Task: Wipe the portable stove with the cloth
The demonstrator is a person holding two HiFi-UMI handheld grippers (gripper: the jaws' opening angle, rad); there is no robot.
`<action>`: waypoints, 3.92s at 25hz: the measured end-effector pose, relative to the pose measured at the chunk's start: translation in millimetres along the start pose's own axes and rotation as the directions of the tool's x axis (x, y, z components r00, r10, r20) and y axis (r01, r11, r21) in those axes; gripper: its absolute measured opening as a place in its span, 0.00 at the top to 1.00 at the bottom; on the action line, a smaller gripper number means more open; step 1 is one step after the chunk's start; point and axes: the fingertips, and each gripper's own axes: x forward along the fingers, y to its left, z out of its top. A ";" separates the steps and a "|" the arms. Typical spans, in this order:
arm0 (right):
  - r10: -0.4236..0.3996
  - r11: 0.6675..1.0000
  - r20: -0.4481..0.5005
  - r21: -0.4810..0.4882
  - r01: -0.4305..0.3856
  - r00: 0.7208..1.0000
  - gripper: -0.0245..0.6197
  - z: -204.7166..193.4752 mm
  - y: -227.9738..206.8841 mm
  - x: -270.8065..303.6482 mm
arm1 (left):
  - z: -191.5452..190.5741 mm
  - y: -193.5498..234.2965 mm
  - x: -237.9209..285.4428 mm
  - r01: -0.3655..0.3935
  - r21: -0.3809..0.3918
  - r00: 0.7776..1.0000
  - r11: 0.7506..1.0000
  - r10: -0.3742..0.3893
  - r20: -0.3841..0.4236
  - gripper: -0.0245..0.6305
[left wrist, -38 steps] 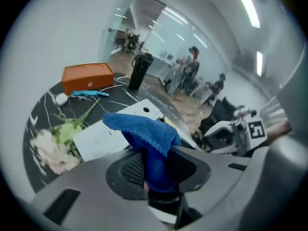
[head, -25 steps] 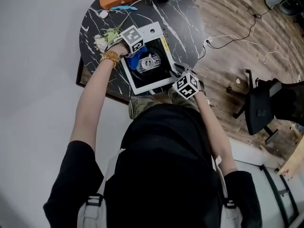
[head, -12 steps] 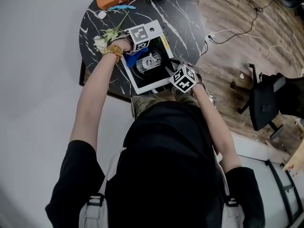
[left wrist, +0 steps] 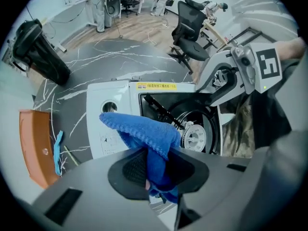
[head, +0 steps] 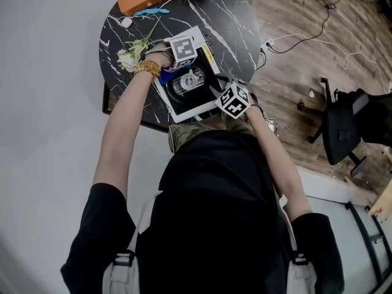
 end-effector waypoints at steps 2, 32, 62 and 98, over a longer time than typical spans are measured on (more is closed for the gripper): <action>0.002 1.000 0.000 -0.003 -0.002 1.000 0.78 1.0 -0.6 0.1 | 8.8 0.3 -0.9 -0.014 0.023 1.000 1.000 0.014 0.003 0.81; 0.011 0.999 -0.028 -0.042 -0.012 1.000 0.77 1.2 -3.3 0.5 | -105.5 -64.9 7.5 0.007 -0.728 0.872 0.685 0.352 0.340 0.81; 0.015 0.998 -0.111 -0.065 -0.022 0.994 0.76 -1.6 -4.2 4.7 | -83.3 -107.2 22.3 -0.019 -0.525 0.923 0.851 0.216 0.318 0.82; 0.201 0.828 -0.104 -0.513 -0.226 0.974 0.86 41.6 115.6 5.2 | -82.2 -153.2 -15.3 0.692 -0.525 0.321 0.496 0.440 0.839 0.67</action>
